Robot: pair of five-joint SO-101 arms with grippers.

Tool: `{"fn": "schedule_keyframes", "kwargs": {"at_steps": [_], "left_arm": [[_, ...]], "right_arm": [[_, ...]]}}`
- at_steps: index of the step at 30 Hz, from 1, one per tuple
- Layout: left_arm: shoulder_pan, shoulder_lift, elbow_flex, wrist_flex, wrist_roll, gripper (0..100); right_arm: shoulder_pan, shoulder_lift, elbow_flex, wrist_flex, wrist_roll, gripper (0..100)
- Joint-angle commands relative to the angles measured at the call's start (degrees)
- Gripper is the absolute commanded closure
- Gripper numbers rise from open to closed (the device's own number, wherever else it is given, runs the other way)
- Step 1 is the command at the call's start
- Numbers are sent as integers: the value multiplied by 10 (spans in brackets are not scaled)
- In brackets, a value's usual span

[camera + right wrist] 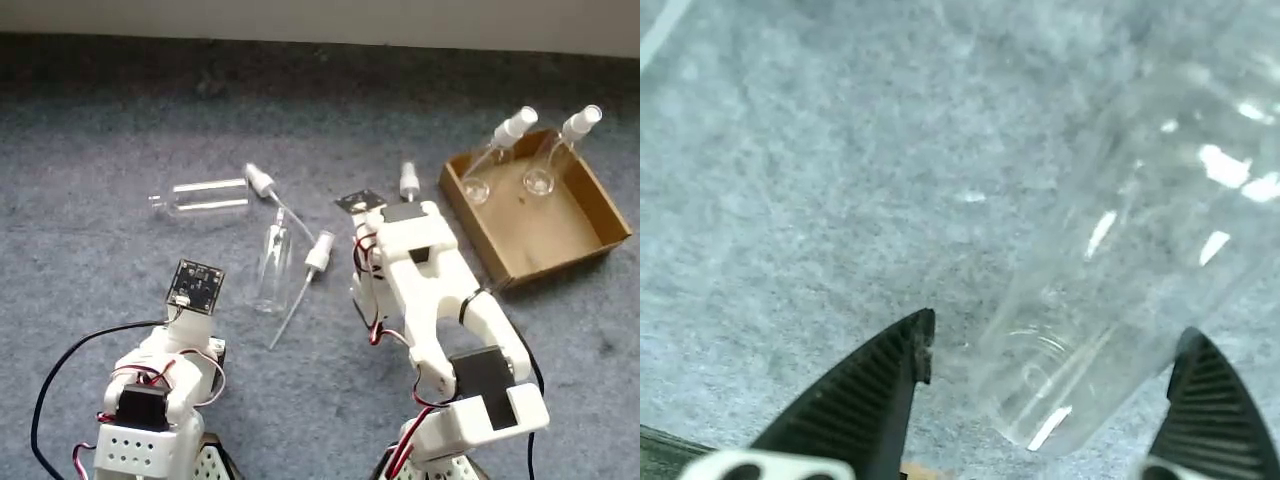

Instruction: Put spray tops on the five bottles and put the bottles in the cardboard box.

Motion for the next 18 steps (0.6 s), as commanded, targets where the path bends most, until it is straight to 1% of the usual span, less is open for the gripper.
{"fn": "schedule_keyframes", "kwargs": {"at_steps": [1,6,12,18], "left_arm": [[7,-4,13,2,-5,995],[7,-4,13,2,-5,995],[7,-4,13,2,-5,995],[7,-4,13,2,-5,995]], "right_arm": [[-8,-5,-10,5,6,670],[-8,-4,-9,-2,7,672],[-8,-3,-8,-3,7,765],[-8,-7,-8,2,15,774]]}}
